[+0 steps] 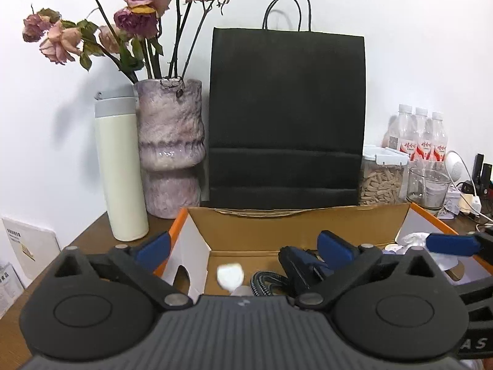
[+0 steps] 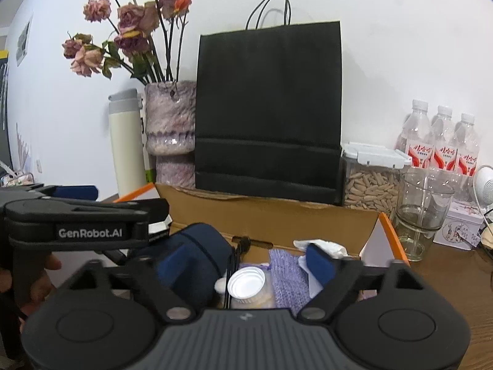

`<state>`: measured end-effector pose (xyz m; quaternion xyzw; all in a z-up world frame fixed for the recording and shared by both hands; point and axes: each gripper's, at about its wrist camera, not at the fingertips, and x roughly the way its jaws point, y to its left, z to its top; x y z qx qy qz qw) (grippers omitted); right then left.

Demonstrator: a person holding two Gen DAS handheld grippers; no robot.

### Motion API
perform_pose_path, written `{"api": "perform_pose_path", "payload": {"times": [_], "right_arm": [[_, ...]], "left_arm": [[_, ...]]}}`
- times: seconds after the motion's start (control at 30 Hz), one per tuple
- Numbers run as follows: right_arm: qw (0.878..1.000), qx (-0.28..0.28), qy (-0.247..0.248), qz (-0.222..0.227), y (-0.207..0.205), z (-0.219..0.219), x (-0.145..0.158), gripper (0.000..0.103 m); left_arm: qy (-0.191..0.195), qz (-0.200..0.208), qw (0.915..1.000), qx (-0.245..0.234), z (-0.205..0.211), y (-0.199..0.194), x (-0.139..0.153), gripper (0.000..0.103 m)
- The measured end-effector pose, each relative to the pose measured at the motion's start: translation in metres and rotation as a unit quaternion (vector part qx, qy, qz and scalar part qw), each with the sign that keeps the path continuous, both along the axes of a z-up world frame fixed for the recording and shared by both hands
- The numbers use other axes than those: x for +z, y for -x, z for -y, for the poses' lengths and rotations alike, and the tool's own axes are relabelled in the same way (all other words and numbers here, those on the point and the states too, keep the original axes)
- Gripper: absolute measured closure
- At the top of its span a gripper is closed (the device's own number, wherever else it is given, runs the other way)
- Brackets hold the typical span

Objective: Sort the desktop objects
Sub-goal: 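Open the left gripper releasing the puck while the right gripper releases the cap, then withdraw both grippers from the box back toward the table objects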

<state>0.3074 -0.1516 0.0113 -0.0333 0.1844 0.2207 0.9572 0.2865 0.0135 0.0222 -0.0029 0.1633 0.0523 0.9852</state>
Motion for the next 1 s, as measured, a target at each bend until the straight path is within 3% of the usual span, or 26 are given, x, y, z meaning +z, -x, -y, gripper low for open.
{"api": "perform_pose_path", "payload": {"times": [0.07, 0.33, 0.73, 0.97, 1.0], "right_arm": [[1.0, -0.003, 0.002, 0.004, 0.001, 0.0, 0.001, 0.004], [1.0, -0.002, 0.009, 0.014, 0.013, 0.0, 0.004, 0.004], [0.999, -0.002, 0.025, 0.044, 0.067, 0.011, 0.012, 0.004], [0.999, -0.005, 0.021, 0.027, 0.098, 0.027, 0.01, 0.003], [1.0, -0.004, 0.022, 0.02, 0.102, 0.029, 0.009, 0.003]], "left_arm": [[-0.001, -0.001, 1.0, 0.005, 0.001, 0.0, -0.001, 0.0], [0.022, -0.004, 0.9997, 0.007, -0.002, 0.014, -0.001, 0.0], [0.035, 0.001, 0.9993, -0.014, -0.003, 0.062, 0.0, 0.0], [0.014, -0.034, 0.9992, -0.012, 0.003, 0.09, -0.01, 0.0], [-0.003, -0.03, 0.9995, -0.012, 0.006, 0.096, -0.012, 0.0]]}}
